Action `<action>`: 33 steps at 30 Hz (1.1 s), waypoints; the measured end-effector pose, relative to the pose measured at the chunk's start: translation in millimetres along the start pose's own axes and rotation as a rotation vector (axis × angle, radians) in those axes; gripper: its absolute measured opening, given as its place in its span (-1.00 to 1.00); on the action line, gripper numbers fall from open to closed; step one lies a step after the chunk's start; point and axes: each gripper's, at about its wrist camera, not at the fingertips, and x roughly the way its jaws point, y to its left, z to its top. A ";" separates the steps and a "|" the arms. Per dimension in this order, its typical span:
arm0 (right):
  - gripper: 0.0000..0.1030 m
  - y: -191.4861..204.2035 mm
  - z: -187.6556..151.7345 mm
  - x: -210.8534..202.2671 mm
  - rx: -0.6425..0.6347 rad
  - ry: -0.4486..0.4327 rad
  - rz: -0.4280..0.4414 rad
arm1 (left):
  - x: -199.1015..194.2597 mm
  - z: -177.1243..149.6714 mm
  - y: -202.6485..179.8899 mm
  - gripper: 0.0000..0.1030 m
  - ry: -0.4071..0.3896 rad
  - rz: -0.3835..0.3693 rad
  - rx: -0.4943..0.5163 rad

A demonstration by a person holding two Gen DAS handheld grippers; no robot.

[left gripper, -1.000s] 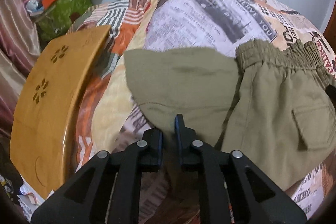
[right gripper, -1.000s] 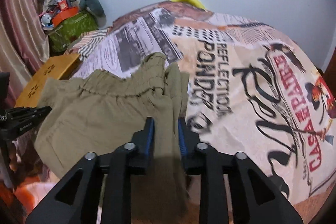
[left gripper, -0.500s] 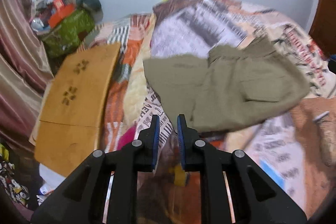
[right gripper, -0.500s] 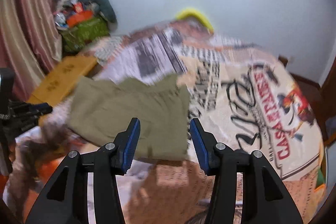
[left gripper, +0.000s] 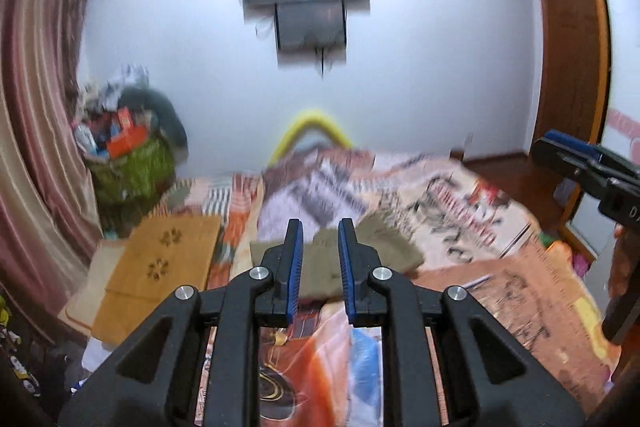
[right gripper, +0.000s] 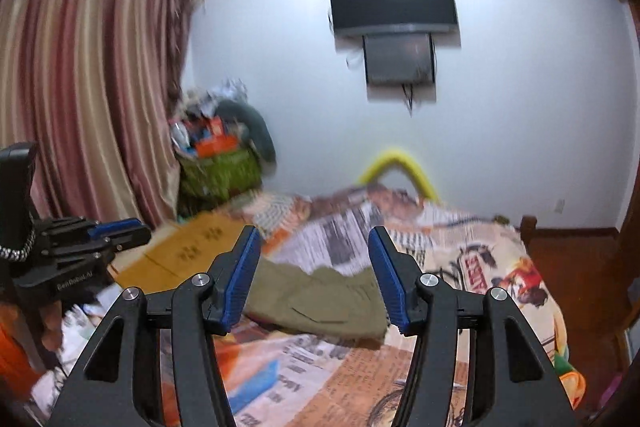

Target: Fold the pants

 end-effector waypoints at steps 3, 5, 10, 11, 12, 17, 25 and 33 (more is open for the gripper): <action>0.01 13.4 4.4 -38.0 -0.006 -0.070 0.024 | -43.2 0.6 -7.4 -0.50 -0.079 -0.006 -0.022; 0.01 19.7 2.9 -56.7 -0.011 -0.111 0.032 | -74.3 -2.3 -13.0 -0.45 -0.131 -0.008 -0.034; 0.01 37.0 -7.9 -94.9 -0.017 -0.180 0.063 | -127.0 -15.3 -25.5 -0.30 -0.221 -0.002 -0.018; 0.01 39.9 -11.2 -99.3 -0.019 -0.186 0.066 | -134.7 -18.7 -26.6 -0.22 -0.232 -0.005 -0.025; 0.01 42.2 -14.0 -103.3 -0.022 -0.191 0.064 | -142.1 -21.9 -27.2 -0.18 -0.242 -0.008 -0.032; 0.10 56.4 -27.8 -121.9 -0.025 -0.220 0.049 | -164.6 -36.2 -28.1 0.20 -0.274 -0.022 -0.073; 0.65 59.5 -36.3 -126.6 0.004 -0.228 0.009 | -178.0 -50.3 -35.0 0.77 -0.295 -0.017 -0.075; 0.99 57.4 -38.2 -118.7 0.005 -0.219 -0.054 | -183.1 -56.1 -34.2 0.99 -0.307 -0.005 -0.093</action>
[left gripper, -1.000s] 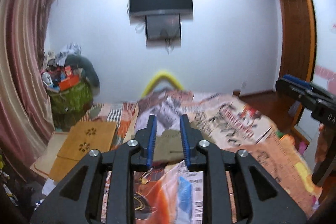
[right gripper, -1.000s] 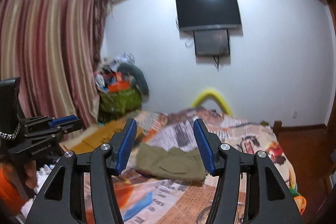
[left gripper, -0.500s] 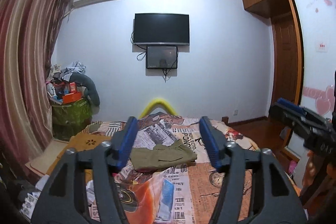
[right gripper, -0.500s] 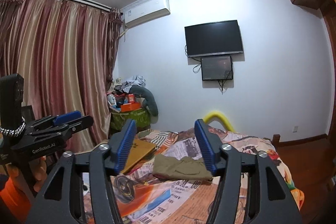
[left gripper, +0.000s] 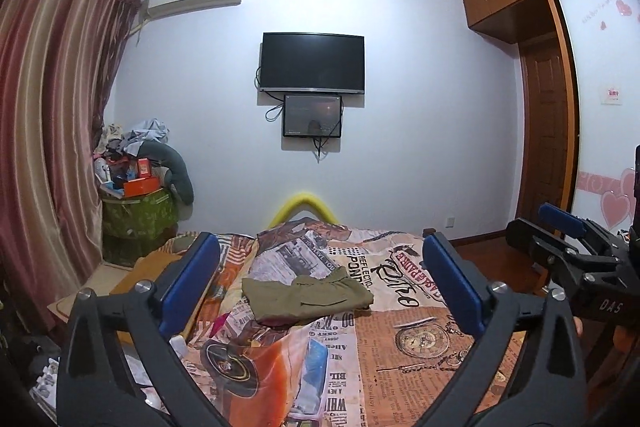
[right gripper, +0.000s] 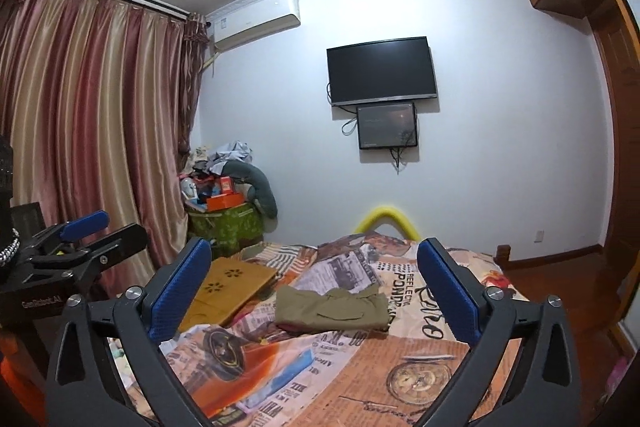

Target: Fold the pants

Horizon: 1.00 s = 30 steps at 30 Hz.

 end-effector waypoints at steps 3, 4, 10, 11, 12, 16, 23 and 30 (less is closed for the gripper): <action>0.99 -0.1 -0.7 2.2 -0.004 0.011 0.001 | 0.6 -2.0 0.3 0.99 0.001 0.010 0.002; 0.99 0.6 -1.2 0.6 -0.007 0.011 0.002 | 0.8 -2.2 0.6 0.99 0.002 0.016 0.005; 0.99 3.2 -6.8 -8.5 -0.009 0.005 0.002 | 3.0 -3.9 -1.2 0.99 0.003 0.019 0.009; 0.99 3.6 -7.0 -9.3 -0.008 0.003 0.001 | 3.2 -4.0 -1.4 0.99 0.003 0.021 0.008; 0.99 3.9 -7.3 -11.0 -0.008 0.000 0.000 | 3.5 -4.6 -1.4 0.99 0.004 0.020 0.008; 0.99 4.6 -7.8 -14.6 -0.008 -0.001 -0.005 | 4.7 -5.5 0.2 0.99 0.006 0.020 0.003; 0.99 5.2 -7.7 -16.0 -0.010 0.002 -0.011 | 4.8 -8.1 -0.3 0.99 0.011 0.017 0.000; 0.99 3.6 -7.4 -19.4 -0.006 0.000 -0.015 | 5.4 -8.1 -0.6 0.99 0.012 0.017 0.002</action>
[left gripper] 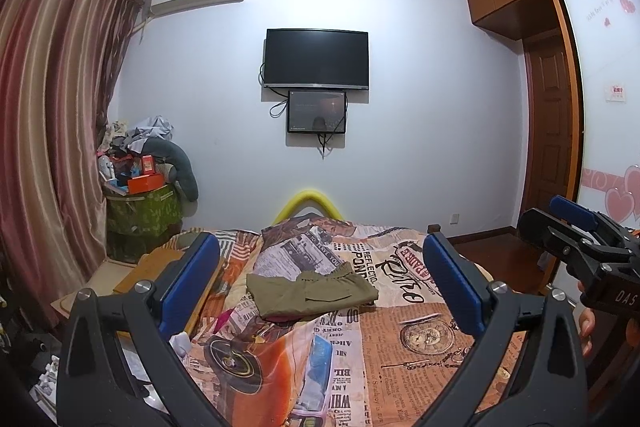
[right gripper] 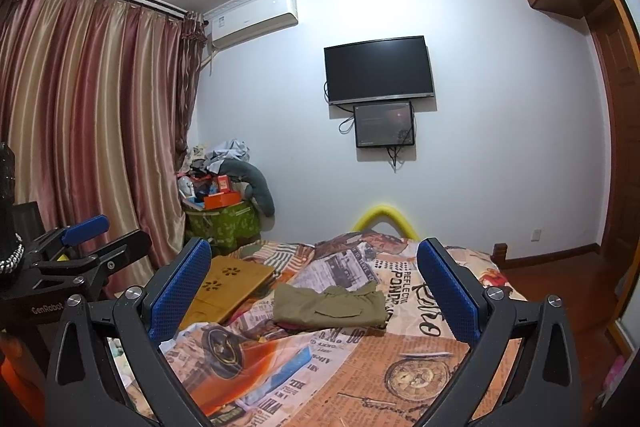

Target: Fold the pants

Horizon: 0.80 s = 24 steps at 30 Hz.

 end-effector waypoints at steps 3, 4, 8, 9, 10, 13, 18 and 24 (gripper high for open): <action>0.99 0.1 1.3 -1.7 0.000 0.000 -0.002 | 0.1 -0.1 0.0 0.99 -0.002 -0.003 0.005; 0.99 0.4 1.3 -2.1 0.000 -0.001 -0.002 | -0.3 0.2 1.0 0.99 -0.003 -0.004 0.005; 0.99 0.3 0.6 -1.8 0.000 -0.001 -0.002 | -0.6 0.4 3.1 0.99 -0.002 -0.012 0.005; 0.99 0.3 0.6 -1.8 0.000 -0.001 -0.003 | -0.5 0.3 3.1 0.99 0.000 -0.015 0.007; 0.99 0.3 0.9 -2.1 0.000 -0.001 -0.004 | -0.2 0.0 3.3 0.99 0.001 -0.016 0.009; 0.99 0.1 1.4 -1.7 0.001 0.001 -0.003 | 0.6 -0.3 3.0 0.99 0.003 -0.020 0.015; 0.99 -1.0 1.3 -2.2 0.004 0.006 -0.004 | 2.5 0.6 4.0 0.99 0.012 -0.031 0.016; 0.99 -1.2 2.8 -3.3 0.004 0.006 -0.005 | 2.0 1.3 4.9 0.99 0.009 -0.038 0.020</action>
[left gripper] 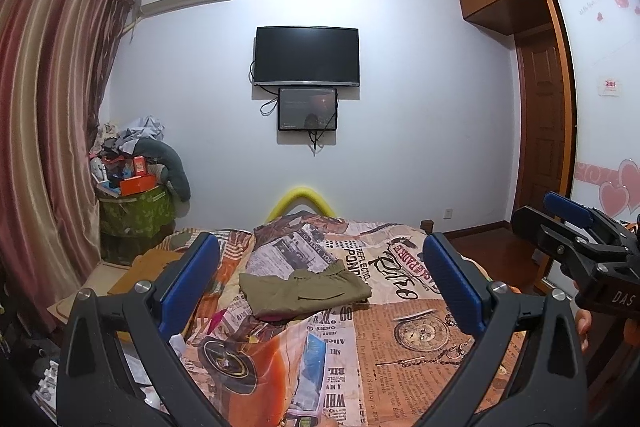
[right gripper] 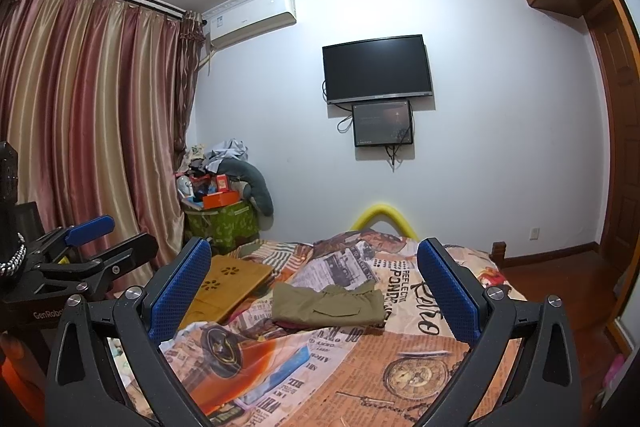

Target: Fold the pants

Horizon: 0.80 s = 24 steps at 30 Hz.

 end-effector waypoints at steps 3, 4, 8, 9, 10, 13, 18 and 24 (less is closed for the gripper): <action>0.99 -0.1 -0.4 0.7 0.000 0.001 0.000 | 0.1 -0.8 0.0 0.99 -0.003 -0.003 -0.004; 0.99 -0.2 0.1 0.2 0.000 0.001 -0.001 | 1.1 -0.9 0.0 0.99 0.005 -0.016 -0.003; 0.99 -0.8 0.8 0.8 0.003 0.001 -0.001 | 5.5 -2.0 -0.9 0.99 0.031 -0.030 0.008; 0.99 -0.8 1.0 0.6 0.004 0.000 0.000 | 6.0 -2.7 -1.7 0.99 0.031 -0.030 0.011; 0.99 -0.8 1.8 0.0 0.004 0.000 0.001 | 6.2 -3.0 -1.8 0.99 0.032 -0.028 0.012; 0.99 -1.3 1.5 -0.6 0.004 -0.001 -0.002 | 7.0 -2.9 -2.1 0.99 0.031 -0.033 0.005; 0.99 -3.0 1.3 -1.0 0.013 0.005 -0.004 | 6.1 -1.5 -3.8 0.99 0.023 -0.030 0.009; 0.99 -4.7 0.1 -1.5 0.022 0.010 -0.003 | 5.0 -3.2 -4.1 0.99 0.026 -0.037 0.007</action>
